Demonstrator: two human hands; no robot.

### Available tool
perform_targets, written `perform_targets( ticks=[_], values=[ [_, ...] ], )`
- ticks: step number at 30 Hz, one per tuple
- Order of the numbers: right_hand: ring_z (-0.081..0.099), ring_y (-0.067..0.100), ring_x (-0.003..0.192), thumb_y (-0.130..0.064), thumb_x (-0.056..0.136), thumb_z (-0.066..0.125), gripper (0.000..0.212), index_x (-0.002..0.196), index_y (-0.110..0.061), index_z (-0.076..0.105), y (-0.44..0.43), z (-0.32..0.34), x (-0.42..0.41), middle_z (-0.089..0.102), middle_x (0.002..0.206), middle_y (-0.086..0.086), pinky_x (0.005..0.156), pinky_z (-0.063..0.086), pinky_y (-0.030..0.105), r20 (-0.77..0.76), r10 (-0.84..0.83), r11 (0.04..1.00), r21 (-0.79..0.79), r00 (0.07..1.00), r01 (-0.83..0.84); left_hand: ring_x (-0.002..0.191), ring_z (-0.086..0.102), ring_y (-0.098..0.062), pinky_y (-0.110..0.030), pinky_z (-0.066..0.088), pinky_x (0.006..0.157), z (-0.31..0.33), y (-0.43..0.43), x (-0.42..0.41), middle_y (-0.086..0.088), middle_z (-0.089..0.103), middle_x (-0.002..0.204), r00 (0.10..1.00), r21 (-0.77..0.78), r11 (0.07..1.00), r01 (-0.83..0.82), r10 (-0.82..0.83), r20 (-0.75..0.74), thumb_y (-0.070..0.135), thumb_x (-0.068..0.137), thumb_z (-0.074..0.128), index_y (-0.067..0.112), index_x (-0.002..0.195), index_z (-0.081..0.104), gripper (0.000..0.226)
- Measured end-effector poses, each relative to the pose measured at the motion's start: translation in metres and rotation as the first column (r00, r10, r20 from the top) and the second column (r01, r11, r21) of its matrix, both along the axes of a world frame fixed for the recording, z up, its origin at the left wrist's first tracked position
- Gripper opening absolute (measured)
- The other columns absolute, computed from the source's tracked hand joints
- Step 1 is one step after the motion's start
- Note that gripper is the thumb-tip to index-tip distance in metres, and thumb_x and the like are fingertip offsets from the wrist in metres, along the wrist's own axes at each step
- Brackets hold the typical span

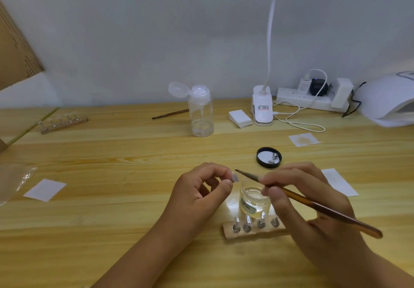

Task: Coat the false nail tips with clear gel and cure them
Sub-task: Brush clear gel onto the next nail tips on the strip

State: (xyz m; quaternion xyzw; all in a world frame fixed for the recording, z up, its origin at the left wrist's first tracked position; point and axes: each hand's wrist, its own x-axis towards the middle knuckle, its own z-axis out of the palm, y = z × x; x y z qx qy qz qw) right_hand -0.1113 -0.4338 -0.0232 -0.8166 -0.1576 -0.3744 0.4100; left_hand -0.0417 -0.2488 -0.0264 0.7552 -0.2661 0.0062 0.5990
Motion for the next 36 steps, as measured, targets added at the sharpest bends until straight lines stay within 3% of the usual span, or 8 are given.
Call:
perform_targets(
  ticks=[2, 7, 12, 16, 19, 25, 28, 36],
  values=[
    [0.066, 0.024, 0.088, -0.024, 0.087, 0.059, 0.018, 0.093, -0.017, 0.074, 0.001, -0.002, 0.000, 0.067, 0.088, -0.008, 0.076, 0.052, 0.046, -0.014, 0.011, 1.000, -0.010, 1.000, -0.011, 0.051, 0.044, 0.004, -0.007, 0.033, 0.052, 0.000, 0.000, 0.000, 0.025, 0.061, 0.072, 1.000, 0.005, 1.000, 0.002, -0.002, -0.006, 0.021, 0.084, 0.063, 0.027, 0.082, 0.070, 0.009],
    [0.064, 0.018, 0.082, -0.022, 0.083, 0.058, 0.016, 0.081, -0.019, 0.073, -0.003, 0.002, -0.006, 0.063, 0.083, -0.006, 0.074, 0.049, 0.030, 0.001, 0.015, 1.000, 0.014, 1.000, -0.015, 0.056, 0.044, 0.001, -0.011, 0.034, 0.053, -0.002, 0.001, 0.001, 0.020, 0.061, 0.073, 1.000, 0.011, 1.000, -0.010, 0.010, -0.022, 0.027, 0.084, 0.064, 0.030, 0.082, 0.069, 0.007],
    [0.065, 0.023, 0.090, -0.025, 0.087, 0.059, 0.019, 0.094, -0.015, 0.074, 0.001, 0.001, -0.001, 0.068, 0.089, -0.009, 0.077, 0.052, 0.045, -0.016, 0.014, 1.000, -0.005, 1.000, -0.014, 0.065, 0.052, 0.001, -0.013, 0.038, 0.056, -0.002, 0.000, 0.001, 0.015, 0.067, 0.080, 1.000, -0.012, 1.000, 0.012, -0.013, -0.026, 0.025, 0.085, 0.064, 0.026, 0.083, 0.070, 0.006],
    [0.064, 0.019, 0.090, -0.022, 0.084, 0.058, 0.015, 0.085, -0.017, 0.072, 0.000, 0.001, -0.005, 0.065, 0.085, -0.010, 0.074, 0.050, 0.036, -0.029, 0.060, 0.998, 0.024, 0.998, -0.059, 0.067, 0.055, -0.002, -0.017, 0.040, 0.057, -0.003, 0.000, 0.001, 0.012, 0.068, 0.080, 1.000, -0.012, 1.000, 0.013, -0.014, -0.025, 0.025, 0.085, 0.064, 0.025, 0.084, 0.070, 0.006],
    [0.064, 0.020, 0.086, -0.021, 0.084, 0.058, 0.015, 0.084, -0.016, 0.072, 0.000, 0.001, -0.007, 0.064, 0.083, -0.007, 0.072, 0.051, 0.037, 0.000, 0.054, 0.998, 0.041, 0.999, -0.054, 0.073, 0.060, -0.012, -0.034, 0.047, 0.063, -0.003, 0.001, 0.000, 0.006, 0.071, 0.085, 0.999, -0.018, 1.000, 0.014, -0.015, -0.047, 0.027, 0.086, 0.063, 0.028, 0.087, 0.069, 0.006],
    [0.064, 0.019, 0.092, -0.024, 0.087, 0.058, 0.016, 0.092, -0.017, 0.072, 0.003, 0.002, -0.004, 0.066, 0.091, -0.010, 0.077, 0.051, 0.041, -0.043, 0.023, 1.000, 0.003, 0.999, -0.023, 0.071, 0.062, -0.007, -0.024, 0.048, 0.063, -0.003, 0.001, 0.000, 0.005, 0.074, 0.086, 0.998, -0.023, 0.999, 0.023, -0.024, -0.052, 0.027, 0.086, 0.064, 0.027, 0.088, 0.070, 0.007],
    [0.064, 0.020, 0.089, -0.021, 0.084, 0.057, 0.014, 0.084, -0.019, 0.071, 0.002, 0.004, -0.008, 0.064, 0.083, -0.007, 0.073, 0.049, 0.035, -0.043, 0.073, 0.997, 0.027, 0.996, -0.072, 0.070, 0.061, -0.009, -0.027, 0.049, 0.064, -0.003, 0.001, 0.001, 0.005, 0.074, 0.085, 0.998, -0.042, 0.999, 0.012, -0.014, -0.062, 0.026, 0.085, 0.064, 0.024, 0.086, 0.071, 0.007],
    [0.065, 0.019, 0.089, -0.023, 0.085, 0.058, 0.016, 0.088, -0.017, 0.072, 0.004, 0.008, -0.006, 0.065, 0.089, -0.007, 0.073, 0.051, 0.039, -0.072, 0.005, 1.000, 0.029, 0.997, -0.003, 0.072, 0.064, -0.017, -0.042, 0.054, 0.069, -0.001, 0.001, -0.001, 0.003, 0.074, 0.087, 0.998, -0.042, 0.999, 0.014, -0.017, -0.067, 0.026, 0.086, 0.064, 0.023, 0.087, 0.071, 0.007]
  ],
)
